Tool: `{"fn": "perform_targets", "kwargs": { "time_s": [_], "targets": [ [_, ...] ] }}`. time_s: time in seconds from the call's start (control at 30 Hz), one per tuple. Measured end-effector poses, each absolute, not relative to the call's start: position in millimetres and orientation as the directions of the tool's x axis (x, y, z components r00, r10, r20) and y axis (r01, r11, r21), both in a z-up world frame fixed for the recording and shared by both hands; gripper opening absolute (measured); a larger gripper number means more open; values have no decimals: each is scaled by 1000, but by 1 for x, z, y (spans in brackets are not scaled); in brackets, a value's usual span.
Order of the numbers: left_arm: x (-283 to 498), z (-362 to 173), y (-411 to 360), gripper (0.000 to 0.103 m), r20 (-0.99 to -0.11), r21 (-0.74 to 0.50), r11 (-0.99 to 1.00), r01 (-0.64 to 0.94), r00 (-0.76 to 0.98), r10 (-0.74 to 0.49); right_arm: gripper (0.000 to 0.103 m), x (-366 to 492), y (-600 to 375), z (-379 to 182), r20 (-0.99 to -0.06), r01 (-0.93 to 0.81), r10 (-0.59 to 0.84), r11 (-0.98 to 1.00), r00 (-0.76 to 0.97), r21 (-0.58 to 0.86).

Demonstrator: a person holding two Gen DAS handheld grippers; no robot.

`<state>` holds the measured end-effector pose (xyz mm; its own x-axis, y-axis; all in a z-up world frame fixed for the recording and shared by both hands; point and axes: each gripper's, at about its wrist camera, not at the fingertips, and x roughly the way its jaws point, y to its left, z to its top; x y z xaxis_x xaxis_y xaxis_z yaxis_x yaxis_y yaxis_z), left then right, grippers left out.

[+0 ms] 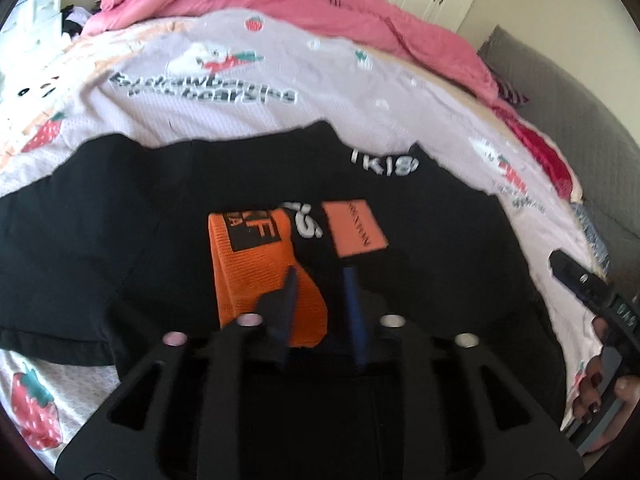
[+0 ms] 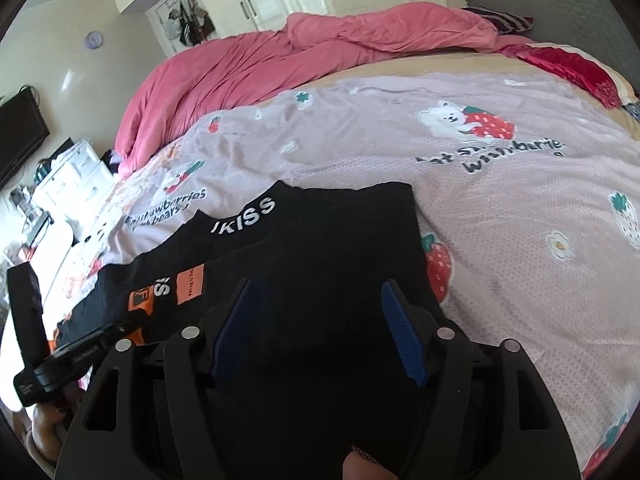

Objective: Fold small clothes
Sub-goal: 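Lower the cuff onto the shirt body and open the left gripper, then move the left gripper to the other sleeve's orange cuff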

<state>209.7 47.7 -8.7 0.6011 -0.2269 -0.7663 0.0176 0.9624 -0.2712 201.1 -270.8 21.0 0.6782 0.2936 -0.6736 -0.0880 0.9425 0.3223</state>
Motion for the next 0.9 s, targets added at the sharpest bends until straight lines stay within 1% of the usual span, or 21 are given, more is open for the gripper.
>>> {"fn": "perform_targets", "kwargs": {
  "time_s": [0.07,0.23,0.27,0.3,0.37,0.4,0.47,0.57,0.6,0.63,0.7,0.8,0.83,0.9],
  "targets": [
    [210,-12,46,25,-779,-234,972,15,595,-197,66,205,-265,19,-686,-105,299,945,663,310],
    [213,-19,45,27,-800,-220,975,7,572,-185,68,219,-255,4,-747,-101,286,953,600,284],
    [213,-19,46,27,-800,-222,975,5,570,-185,71,220,-254,-1,-765,-88,268,959,586,269],
    [213,-19,46,28,-800,-223,975,5,570,-186,77,222,-255,-6,-784,-72,241,967,572,245],
    [212,-19,47,29,-799,-224,974,6,572,-188,79,225,-260,-19,-818,-24,182,979,546,202],
    [212,-19,47,30,-798,-226,974,7,572,-189,79,225,-264,-24,-824,-17,196,975,532,222],
    [211,-18,47,31,-796,-231,973,6,574,-193,79,222,-270,-29,-815,-7,229,964,532,266],
    [208,-16,48,32,-791,-229,974,2,583,-187,79,218,-270,-25,-803,-9,232,962,549,272],
    [207,-14,49,34,-788,-228,974,0,587,-184,79,216,-271,-24,-798,-5,239,959,553,284],
    [204,-12,50,37,-784,-227,974,-4,594,-181,79,216,-273,-23,-796,-3,243,957,555,290],
    [199,-10,53,39,-778,-227,974,-12,604,-175,79,213,-274,-20,-788,2,247,954,564,301],
    [189,-6,60,43,-765,-229,973,-24,622,-164,83,209,-271,-13,-770,-14,267,948,580,318],
    [186,-4,62,45,-761,-231,973,-26,627,-164,83,208,-271,-12,-766,-19,274,946,582,324],
    [180,-1,66,46,-752,-235,971,-32,640,-161,84,206,-268,-9,-757,-36,291,942,585,334]
  ]
}}
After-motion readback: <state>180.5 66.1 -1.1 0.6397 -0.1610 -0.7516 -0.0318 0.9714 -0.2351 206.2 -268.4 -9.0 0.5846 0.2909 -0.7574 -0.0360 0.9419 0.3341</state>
